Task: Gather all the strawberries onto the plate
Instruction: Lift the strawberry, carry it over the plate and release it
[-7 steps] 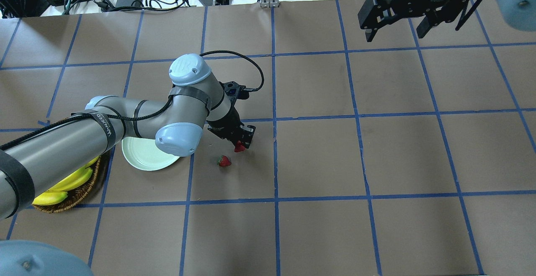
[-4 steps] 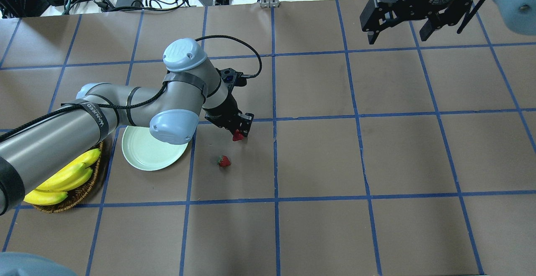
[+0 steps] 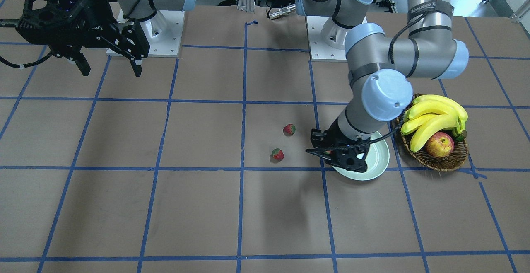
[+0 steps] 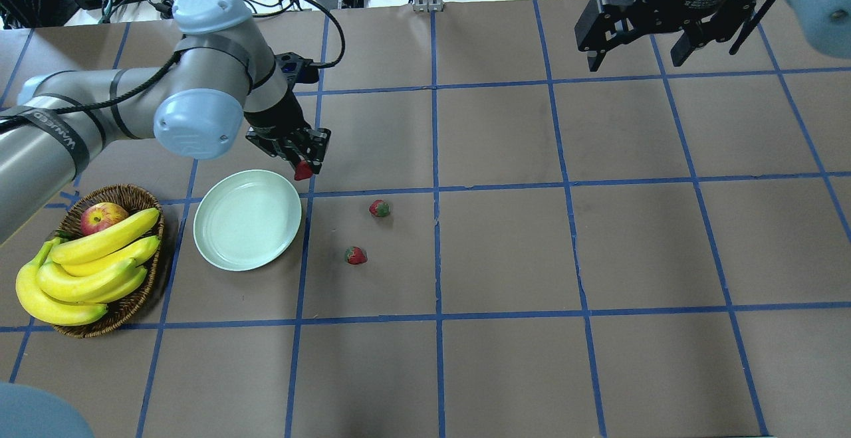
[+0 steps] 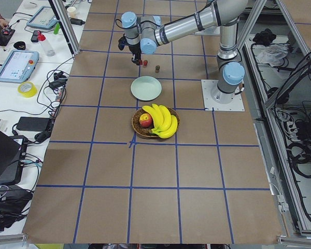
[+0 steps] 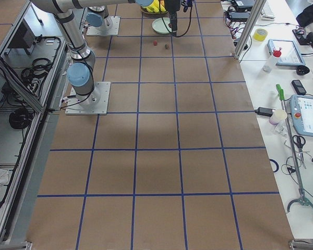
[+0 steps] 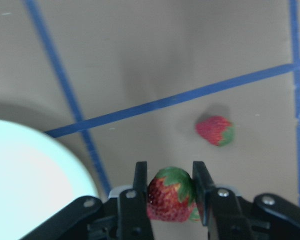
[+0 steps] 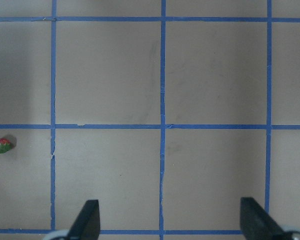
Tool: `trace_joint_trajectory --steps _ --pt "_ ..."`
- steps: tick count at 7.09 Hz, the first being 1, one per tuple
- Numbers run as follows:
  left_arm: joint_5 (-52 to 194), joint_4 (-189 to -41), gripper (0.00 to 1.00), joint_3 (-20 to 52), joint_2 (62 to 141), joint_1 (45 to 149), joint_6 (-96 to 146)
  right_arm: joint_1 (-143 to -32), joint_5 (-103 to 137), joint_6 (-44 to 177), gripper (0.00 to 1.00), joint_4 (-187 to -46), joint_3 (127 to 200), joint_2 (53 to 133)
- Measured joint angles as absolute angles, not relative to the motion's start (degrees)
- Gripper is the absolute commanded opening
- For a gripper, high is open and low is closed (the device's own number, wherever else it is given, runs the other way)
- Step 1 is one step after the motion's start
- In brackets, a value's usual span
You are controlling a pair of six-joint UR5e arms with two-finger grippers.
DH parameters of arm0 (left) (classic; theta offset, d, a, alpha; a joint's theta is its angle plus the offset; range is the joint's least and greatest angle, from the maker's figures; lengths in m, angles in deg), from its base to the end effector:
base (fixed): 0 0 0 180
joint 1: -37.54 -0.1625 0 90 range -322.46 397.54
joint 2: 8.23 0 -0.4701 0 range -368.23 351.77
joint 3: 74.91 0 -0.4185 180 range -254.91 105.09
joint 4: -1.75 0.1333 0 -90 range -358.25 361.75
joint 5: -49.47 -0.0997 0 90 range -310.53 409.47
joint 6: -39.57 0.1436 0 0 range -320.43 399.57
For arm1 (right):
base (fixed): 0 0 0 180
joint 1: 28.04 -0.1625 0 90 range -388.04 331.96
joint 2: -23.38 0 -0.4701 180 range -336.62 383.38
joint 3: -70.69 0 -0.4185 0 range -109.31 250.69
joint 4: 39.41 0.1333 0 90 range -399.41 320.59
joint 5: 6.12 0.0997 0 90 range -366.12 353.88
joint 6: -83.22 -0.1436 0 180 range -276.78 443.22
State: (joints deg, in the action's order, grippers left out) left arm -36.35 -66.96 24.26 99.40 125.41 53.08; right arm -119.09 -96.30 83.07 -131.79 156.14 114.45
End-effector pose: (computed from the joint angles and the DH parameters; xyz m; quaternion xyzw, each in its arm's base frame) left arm -0.1213 -0.6063 0.2697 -0.0972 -0.9934 -0.0426 0.0426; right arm 0.1425 -0.5239 0.5452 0.0077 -0.9975 0.0698 0.0008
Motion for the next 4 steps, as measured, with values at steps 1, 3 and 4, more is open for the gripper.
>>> trace_joint_trajectory --steps 1,3,4 --pt "-36.62 -67.00 0.00 24.73 99.61 121.19 55.18 -119.09 -96.30 83.14 1.00 -131.78 156.17 114.44" --pt "-38.76 -66.66 0.00 26.60 100.67 115.30 59.09 -119.09 -96.24 83.17 1.00 -131.78 156.20 114.44" --pt "-40.60 -66.58 0.00 27.28 101.19 114.18 61.37 -119.07 -96.24 83.20 1.00 -131.78 156.20 114.44"
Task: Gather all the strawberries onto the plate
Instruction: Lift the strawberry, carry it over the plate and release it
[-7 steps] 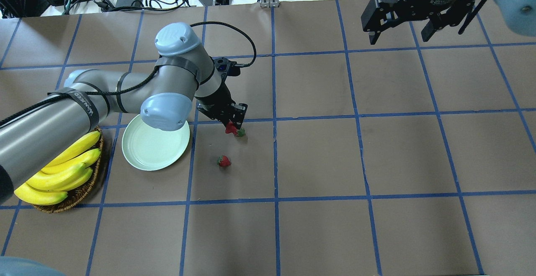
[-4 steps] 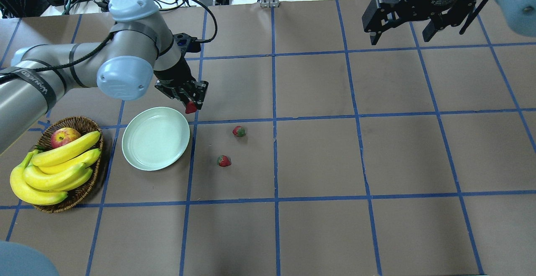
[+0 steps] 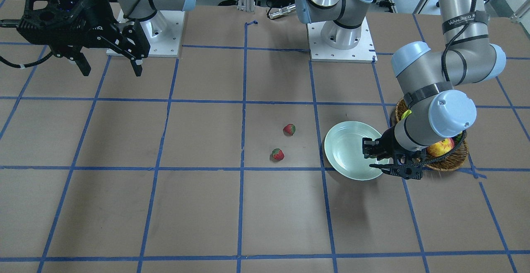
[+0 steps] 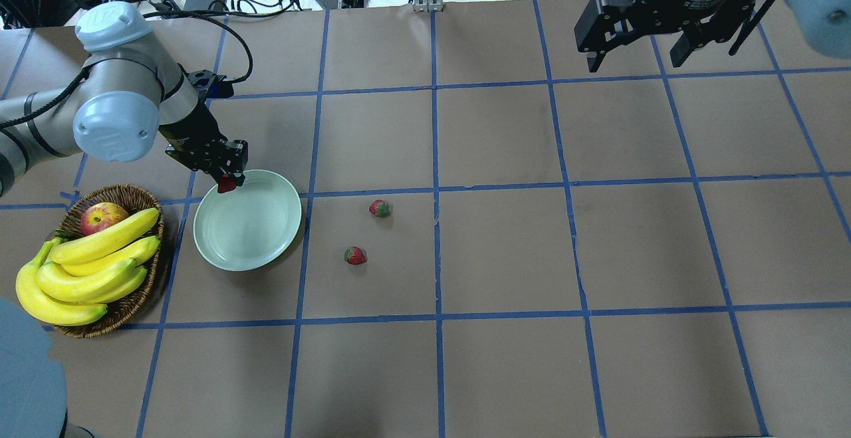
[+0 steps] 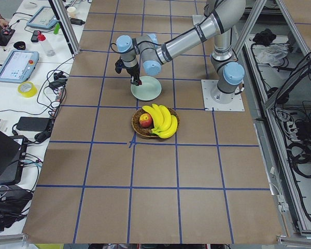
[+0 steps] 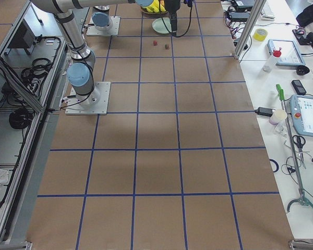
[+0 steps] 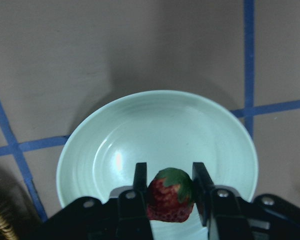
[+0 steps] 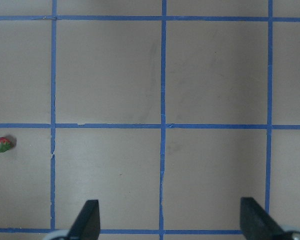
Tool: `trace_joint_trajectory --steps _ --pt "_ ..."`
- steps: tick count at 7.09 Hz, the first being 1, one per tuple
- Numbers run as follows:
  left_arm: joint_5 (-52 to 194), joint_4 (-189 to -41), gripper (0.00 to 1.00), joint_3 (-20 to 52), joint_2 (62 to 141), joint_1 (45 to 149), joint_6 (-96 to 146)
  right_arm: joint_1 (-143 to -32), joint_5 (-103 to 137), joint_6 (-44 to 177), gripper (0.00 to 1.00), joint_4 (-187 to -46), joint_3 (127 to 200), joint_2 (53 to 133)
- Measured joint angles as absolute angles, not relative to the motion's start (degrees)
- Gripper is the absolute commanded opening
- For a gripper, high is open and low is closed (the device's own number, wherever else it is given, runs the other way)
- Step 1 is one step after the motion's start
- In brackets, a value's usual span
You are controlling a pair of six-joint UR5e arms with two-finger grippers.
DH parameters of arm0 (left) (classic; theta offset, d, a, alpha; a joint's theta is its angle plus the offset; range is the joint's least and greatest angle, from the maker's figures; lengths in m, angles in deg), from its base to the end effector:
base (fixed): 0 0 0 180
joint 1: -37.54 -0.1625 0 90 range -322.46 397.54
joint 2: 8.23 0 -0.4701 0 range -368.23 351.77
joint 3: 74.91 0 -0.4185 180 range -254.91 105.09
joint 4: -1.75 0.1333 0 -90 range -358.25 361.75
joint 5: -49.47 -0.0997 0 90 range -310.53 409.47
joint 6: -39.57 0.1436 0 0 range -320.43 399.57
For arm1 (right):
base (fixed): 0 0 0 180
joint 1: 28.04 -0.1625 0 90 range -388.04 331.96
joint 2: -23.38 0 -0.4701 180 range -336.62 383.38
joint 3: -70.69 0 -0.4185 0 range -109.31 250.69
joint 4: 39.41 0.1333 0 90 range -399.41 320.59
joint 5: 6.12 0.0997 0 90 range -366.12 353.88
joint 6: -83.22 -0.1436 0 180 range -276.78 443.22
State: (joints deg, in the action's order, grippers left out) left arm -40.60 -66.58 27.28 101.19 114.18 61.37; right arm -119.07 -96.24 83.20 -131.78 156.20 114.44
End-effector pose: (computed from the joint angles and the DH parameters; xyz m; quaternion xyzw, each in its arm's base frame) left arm 0.0059 -0.6010 0.2278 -0.0734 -0.9935 -0.0828 0.0256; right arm 0.1424 -0.5239 0.5445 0.0087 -0.9976 0.0691 0.0004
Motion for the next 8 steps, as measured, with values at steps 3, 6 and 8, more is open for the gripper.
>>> trace_joint_trajectory --steps 3,6,8 --pt "-42.10 -65.84 1.00 27.80 103.11 113.60 63.04 -119.01 -96.28 83.22 1.00 -131.78 156.20 114.44" --pt "-42.03 -64.33 1.00 27.15 103.26 113.58 63.03 -119.00 -96.23 83.22 1.00 -131.78 156.20 114.44" --pt "-40.97 -64.40 1.00 25.40 102.34 114.52 60.33 -119.00 -96.23 83.22 1.00 -131.78 156.20 114.44"
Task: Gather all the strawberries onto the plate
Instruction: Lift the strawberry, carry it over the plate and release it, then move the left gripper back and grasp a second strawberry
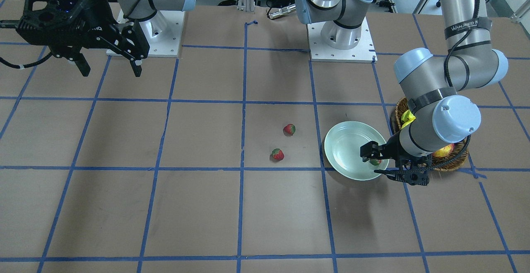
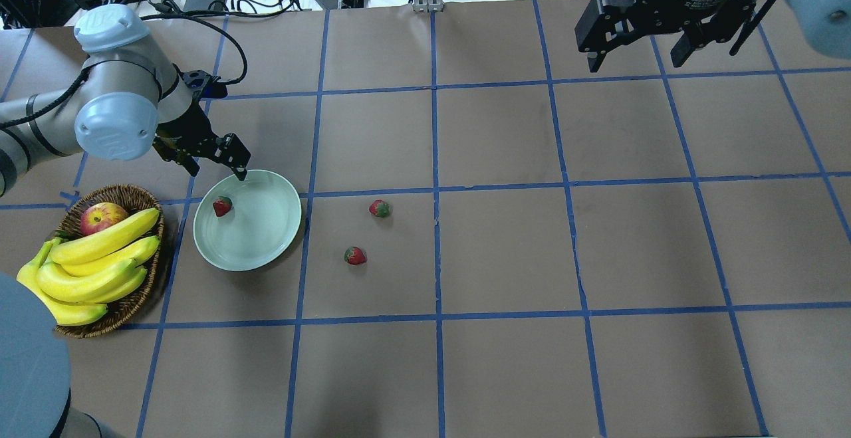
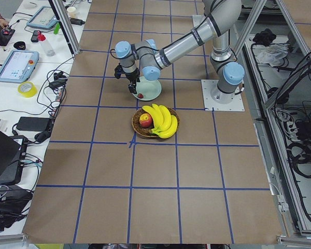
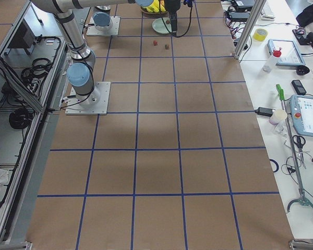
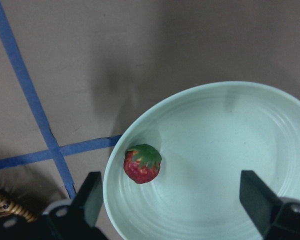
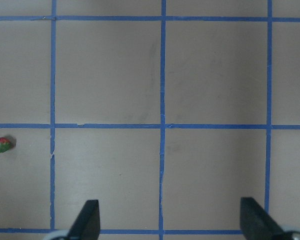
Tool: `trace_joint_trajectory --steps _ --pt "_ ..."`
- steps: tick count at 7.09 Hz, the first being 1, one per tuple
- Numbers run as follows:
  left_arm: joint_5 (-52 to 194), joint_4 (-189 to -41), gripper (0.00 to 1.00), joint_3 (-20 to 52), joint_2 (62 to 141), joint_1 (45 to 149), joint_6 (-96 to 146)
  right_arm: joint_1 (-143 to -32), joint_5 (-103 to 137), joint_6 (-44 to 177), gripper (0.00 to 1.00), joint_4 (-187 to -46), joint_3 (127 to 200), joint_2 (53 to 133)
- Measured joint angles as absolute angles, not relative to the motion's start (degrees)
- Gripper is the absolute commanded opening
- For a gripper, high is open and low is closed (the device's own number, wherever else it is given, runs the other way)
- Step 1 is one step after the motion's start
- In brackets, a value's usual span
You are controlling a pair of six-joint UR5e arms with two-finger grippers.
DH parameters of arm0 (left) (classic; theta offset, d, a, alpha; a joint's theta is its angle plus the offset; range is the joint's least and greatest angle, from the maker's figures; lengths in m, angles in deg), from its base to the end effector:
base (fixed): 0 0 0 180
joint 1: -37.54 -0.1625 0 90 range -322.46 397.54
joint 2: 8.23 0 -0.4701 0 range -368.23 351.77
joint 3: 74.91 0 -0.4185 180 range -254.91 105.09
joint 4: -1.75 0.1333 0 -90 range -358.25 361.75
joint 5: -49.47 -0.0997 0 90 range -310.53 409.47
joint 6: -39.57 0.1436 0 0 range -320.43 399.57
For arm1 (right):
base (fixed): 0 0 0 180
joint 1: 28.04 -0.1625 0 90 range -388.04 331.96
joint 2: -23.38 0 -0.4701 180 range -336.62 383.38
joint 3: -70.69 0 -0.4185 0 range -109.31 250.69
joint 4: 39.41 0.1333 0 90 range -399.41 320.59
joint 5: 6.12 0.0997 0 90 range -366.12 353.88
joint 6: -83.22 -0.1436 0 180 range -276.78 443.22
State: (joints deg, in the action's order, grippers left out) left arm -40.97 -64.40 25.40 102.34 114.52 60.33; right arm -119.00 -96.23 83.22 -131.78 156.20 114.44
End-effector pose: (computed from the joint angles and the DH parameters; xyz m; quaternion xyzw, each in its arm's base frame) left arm 0.0077 -0.6199 0.2331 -0.0676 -0.9958 -0.0598 0.0141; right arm 0.1418 -0.5241 0.5445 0.0083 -0.9976 0.0691 0.0004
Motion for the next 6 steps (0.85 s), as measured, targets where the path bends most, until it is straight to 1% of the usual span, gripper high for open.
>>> trace_joint_trajectory --steps 3,6 --pt "-36.48 -63.81 1.00 24.37 102.03 120.54 45.63 -119.05 -96.21 83.22 1.00 -131.78 156.20 114.44" --pt "-32.55 -58.39 1.00 24.62 103.24 129.23 31.55 -119.04 -96.21 83.22 1.00 -131.78 156.20 114.44"
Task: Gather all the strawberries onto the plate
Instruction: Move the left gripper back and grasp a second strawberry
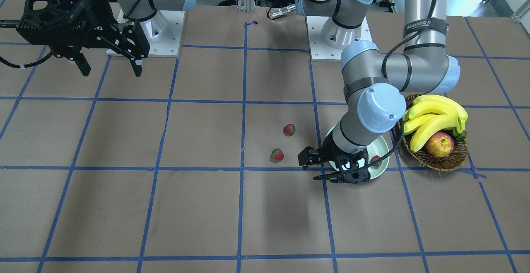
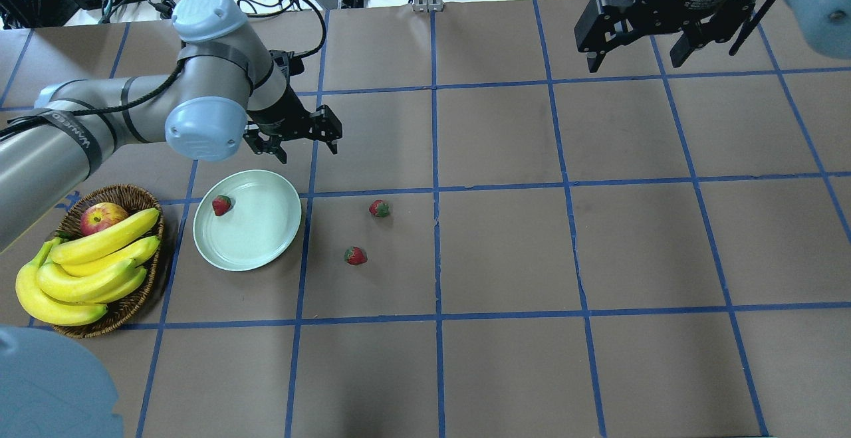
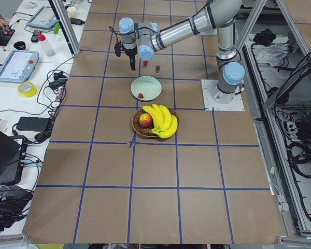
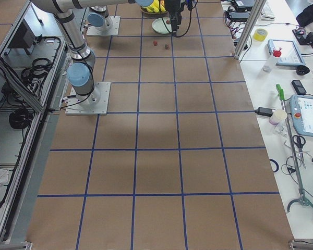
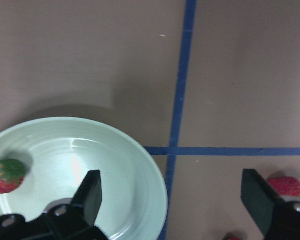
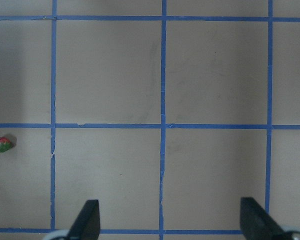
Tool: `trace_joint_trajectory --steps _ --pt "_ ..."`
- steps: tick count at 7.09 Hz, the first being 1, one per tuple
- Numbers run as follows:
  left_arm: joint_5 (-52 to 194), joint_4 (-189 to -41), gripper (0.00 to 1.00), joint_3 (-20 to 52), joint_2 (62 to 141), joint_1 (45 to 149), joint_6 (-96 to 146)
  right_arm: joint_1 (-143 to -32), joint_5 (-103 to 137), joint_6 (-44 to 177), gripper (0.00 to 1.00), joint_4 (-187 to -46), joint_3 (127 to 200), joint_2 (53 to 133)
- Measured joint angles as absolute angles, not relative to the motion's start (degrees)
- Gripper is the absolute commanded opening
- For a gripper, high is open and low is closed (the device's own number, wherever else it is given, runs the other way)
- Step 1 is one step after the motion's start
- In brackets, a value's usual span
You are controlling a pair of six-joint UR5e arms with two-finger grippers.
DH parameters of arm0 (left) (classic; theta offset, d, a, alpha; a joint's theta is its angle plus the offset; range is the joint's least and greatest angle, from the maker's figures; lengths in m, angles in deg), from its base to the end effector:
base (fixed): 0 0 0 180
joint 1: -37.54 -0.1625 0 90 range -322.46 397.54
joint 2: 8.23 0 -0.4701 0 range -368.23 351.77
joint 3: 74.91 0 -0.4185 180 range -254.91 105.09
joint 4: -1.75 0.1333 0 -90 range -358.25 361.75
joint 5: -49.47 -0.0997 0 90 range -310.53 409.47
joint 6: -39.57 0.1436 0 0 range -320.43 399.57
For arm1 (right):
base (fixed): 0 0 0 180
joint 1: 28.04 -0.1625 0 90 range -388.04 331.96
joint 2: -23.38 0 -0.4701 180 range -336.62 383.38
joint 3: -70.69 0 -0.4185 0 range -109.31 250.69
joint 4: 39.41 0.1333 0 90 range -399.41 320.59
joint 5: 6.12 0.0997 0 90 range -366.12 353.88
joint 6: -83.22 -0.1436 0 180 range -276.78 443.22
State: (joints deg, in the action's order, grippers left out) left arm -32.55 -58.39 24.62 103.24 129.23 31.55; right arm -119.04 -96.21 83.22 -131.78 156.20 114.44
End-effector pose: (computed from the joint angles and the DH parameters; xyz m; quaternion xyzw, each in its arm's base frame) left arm -0.1717 -0.6228 0.2403 0.0558 -0.9960 -0.0158 0.0685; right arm 0.1422 -0.5240 0.5445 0.0087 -0.9976 0.0691 0.0002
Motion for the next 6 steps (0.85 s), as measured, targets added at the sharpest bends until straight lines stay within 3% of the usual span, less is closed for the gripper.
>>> trace_joint_trajectory --steps 3,6 --pt "-26.37 -51.90 1.00 28.29 105.99 131.99 29.02 -119.05 -96.16 83.22 1.00 -131.78 156.20 114.43" --pt "-24.86 -48.04 0.92 32.49 107.14 132.41 28.71 -119.09 -96.20 83.22 1.00 -131.79 156.20 114.44"
